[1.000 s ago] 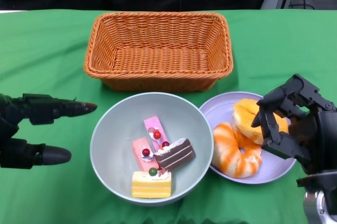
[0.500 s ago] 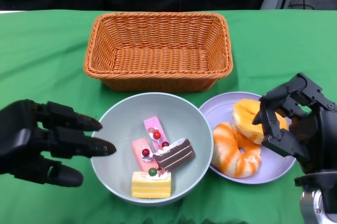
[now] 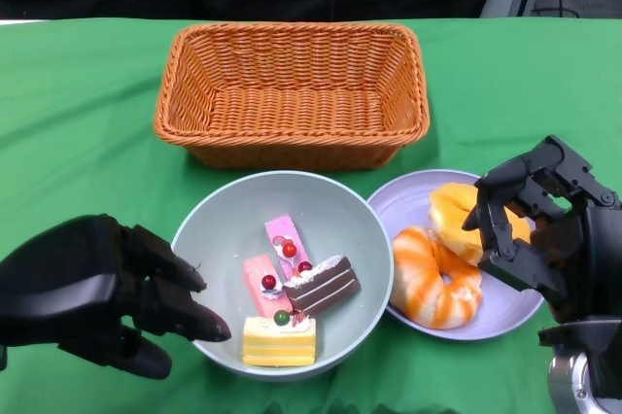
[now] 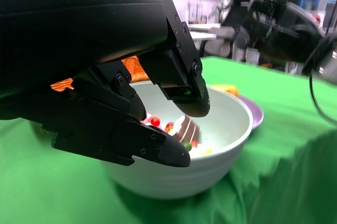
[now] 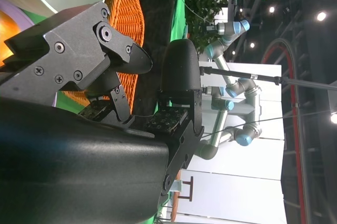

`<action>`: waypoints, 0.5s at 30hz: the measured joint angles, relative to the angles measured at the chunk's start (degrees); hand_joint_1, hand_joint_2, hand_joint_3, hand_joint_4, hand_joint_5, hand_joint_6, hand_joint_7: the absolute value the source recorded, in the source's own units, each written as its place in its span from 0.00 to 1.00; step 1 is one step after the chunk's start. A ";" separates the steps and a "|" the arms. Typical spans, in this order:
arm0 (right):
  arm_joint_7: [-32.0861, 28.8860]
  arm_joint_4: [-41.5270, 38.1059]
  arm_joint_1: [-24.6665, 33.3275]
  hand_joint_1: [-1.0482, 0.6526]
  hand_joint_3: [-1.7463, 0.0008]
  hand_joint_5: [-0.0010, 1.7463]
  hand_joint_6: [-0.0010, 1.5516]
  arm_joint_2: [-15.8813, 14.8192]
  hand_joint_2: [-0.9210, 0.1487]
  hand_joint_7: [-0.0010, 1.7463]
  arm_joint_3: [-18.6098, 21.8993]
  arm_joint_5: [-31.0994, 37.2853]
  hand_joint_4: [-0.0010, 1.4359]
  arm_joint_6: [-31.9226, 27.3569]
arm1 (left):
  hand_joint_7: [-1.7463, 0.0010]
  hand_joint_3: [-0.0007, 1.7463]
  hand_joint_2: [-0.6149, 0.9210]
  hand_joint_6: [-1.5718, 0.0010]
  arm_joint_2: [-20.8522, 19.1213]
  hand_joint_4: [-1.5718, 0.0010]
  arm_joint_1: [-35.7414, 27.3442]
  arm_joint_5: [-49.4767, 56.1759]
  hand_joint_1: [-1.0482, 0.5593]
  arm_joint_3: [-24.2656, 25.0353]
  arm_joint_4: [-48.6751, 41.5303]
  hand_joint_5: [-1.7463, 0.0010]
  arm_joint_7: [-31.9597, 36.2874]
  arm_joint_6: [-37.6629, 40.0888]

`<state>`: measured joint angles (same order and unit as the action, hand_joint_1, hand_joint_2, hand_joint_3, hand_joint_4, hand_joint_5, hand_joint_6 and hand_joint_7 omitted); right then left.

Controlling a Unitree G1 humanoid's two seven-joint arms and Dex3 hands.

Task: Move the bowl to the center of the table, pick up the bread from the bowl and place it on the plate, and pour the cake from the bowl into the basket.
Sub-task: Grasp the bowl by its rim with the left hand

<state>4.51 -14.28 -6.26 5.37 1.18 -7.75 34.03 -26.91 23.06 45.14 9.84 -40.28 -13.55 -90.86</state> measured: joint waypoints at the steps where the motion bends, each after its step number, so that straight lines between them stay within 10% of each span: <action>1: 0.23 0.06 0.08 0.60 0.36 0.94 0.45 0.00 0.35 0.74 -0.05 -0.01 0.53 0.00 | 1.00 0.01 0.98 0.40 0.00 0.37 -0.17 2.32 0.38 0.06 1.12 0.94 1.23 0.93; 15: 0.78 1.60 1.16 0.60 0.36 0.94 0.45 0.28 0.38 0.74 -0.31 0.36 0.53 0.00 | 1.00 0.00 0.97 0.40 -3.43 0.36 -3.55 15.93 0.35 -13.65 12.21 0.96 20.24 17.27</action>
<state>5.30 -12.69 -5.10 5.65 0.87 -7.39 34.02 -30.34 19.51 61.08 -3.81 -28.08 6.69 -73.59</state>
